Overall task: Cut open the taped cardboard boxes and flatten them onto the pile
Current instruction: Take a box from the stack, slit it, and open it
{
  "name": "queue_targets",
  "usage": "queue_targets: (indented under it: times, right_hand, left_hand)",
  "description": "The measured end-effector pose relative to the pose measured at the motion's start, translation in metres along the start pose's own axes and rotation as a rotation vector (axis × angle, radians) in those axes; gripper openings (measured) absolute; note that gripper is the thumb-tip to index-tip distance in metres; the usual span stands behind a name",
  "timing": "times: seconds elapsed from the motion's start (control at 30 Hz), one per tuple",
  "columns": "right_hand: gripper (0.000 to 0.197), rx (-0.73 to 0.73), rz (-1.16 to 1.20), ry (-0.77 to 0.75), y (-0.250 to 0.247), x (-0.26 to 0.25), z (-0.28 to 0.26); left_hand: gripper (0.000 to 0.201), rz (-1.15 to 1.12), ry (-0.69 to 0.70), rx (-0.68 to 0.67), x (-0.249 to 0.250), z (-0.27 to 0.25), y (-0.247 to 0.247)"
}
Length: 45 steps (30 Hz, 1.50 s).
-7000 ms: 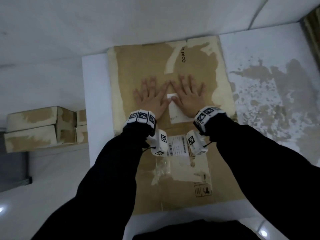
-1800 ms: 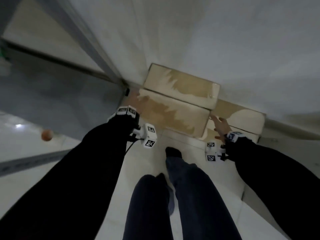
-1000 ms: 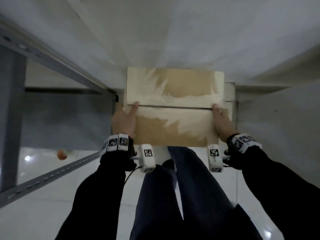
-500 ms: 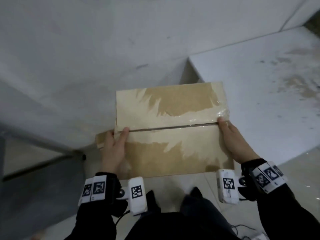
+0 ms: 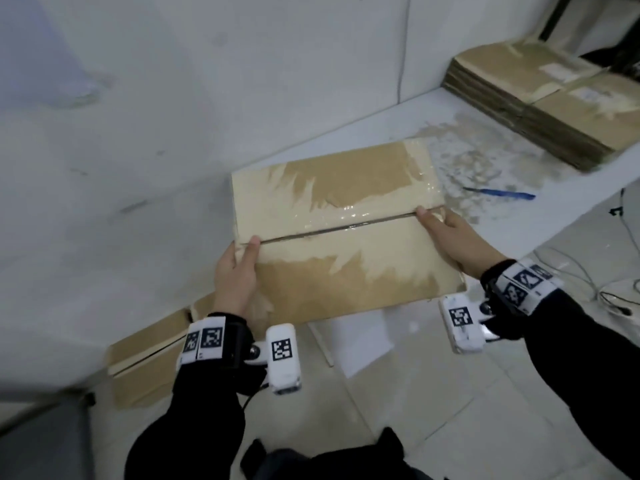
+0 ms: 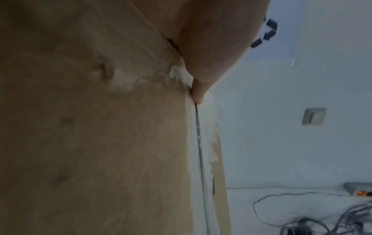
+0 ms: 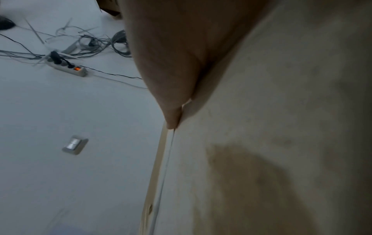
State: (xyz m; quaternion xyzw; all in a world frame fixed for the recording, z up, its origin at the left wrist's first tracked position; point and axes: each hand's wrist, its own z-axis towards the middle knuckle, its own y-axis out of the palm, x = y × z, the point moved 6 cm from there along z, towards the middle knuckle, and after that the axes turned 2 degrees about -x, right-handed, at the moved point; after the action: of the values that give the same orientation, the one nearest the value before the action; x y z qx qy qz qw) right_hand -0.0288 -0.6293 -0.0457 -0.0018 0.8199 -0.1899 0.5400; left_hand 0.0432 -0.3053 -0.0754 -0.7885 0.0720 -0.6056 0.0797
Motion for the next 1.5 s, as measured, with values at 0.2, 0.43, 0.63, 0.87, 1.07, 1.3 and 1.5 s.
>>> queue_targets:
  times: [0.2,0.43,0.63,0.87,1.07,1.3,1.5]
  right_hand:
    - [0.064,0.025,-0.019,0.057,-0.085,0.013,0.084]
    - [0.06,-0.058,-0.097,0.138,-0.113,0.015,0.16]
    - [0.045,-0.055,-0.065,0.149,-0.119,0.027,0.193]
    - [0.049,0.113,0.359,0.142,-0.109,0.056,0.193]
    - [0.056,-0.111,0.481,0.254,-0.136,0.08,0.172]
    - [0.045,-0.292,0.129,-0.081,-0.187,0.018,0.269]
    - [0.013,-0.405,0.063,-0.142,-0.201,0.056,0.226]
  left_hand:
    - [0.084,0.009,-0.018,0.06,0.007,0.042,0.098]
    - [0.068,0.141,-0.1,0.079,0.024,0.095,0.155]
    - [0.041,0.26,-0.102,0.058,0.024,0.122,0.166]
    - [0.04,0.757,0.23,0.313,0.116,0.113,0.187]
    - [0.039,0.554,0.301,-0.008,0.141,0.019,0.31]
    - [0.08,1.056,0.159,0.052,0.109,0.013,0.446]
    - [0.089,1.282,0.135,0.205,0.081,0.023,0.451]
